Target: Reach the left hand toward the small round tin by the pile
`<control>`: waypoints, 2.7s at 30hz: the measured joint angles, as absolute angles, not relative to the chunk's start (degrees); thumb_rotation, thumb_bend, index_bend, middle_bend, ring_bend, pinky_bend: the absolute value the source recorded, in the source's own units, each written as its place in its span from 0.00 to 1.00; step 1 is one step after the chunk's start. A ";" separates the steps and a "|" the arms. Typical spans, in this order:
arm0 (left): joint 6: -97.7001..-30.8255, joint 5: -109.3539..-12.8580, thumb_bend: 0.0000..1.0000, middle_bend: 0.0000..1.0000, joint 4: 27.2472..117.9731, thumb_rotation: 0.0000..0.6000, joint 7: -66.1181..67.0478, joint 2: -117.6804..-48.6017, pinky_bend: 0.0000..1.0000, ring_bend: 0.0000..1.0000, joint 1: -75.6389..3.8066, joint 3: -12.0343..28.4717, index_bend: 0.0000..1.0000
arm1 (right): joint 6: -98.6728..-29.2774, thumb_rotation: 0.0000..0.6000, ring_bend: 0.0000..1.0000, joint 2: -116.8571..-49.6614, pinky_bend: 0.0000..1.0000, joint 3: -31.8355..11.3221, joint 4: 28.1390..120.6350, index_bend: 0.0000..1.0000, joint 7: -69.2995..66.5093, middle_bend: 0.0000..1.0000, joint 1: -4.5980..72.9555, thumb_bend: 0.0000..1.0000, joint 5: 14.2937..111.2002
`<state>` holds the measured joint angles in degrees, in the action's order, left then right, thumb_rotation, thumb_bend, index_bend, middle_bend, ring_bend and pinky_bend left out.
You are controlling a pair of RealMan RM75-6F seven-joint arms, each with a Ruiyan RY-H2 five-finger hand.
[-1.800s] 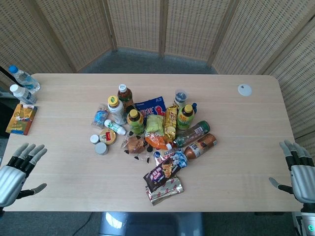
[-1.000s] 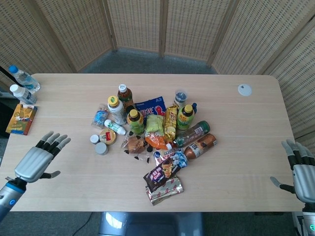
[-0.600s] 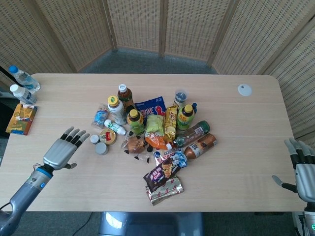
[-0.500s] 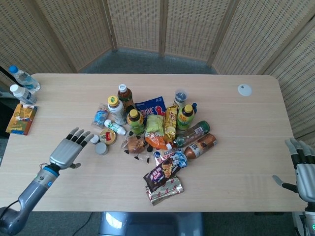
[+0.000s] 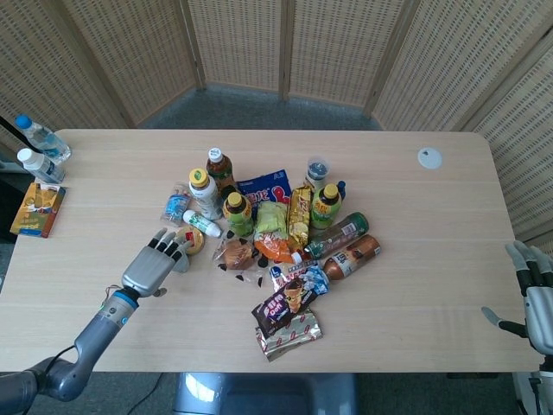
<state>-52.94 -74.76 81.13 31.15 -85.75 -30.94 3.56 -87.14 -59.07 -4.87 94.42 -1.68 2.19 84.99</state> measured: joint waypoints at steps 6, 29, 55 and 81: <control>-52.32 -72.42 0.00 0.00 78.98 1.00 32.14 -87.97 0.00 0.00 -31.97 3.70 0.02 | -86.94 0.97 0.00 -59.28 0.00 -4.79 94.27 0.00 -1.47 0.00 2.28 0.00 85.02; -54.91 -71.35 0.00 0.31 71.54 1.00 34.45 -94.14 0.31 0.26 -32.80 2.00 0.38 | -86.67 0.97 0.00 -59.42 0.00 -4.87 93.90 0.00 -1.81 0.00 2.34 0.00 84.68; -62.77 -80.62 0.00 0.71 67.51 1.00 26.79 -95.58 0.63 0.67 -31.57 0.46 0.79 | -86.59 0.98 0.00 -59.29 0.00 -4.89 93.98 0.00 -2.36 0.00 2.33 0.00 84.62; -70.82 -84.35 0.00 0.70 96.65 1.00 33.48 -77.14 0.63 0.67 -32.37 6.93 0.77 | -86.96 0.98 0.00 -59.09 0.00 -4.82 94.66 0.00 -2.09 0.00 2.21 0.00 84.99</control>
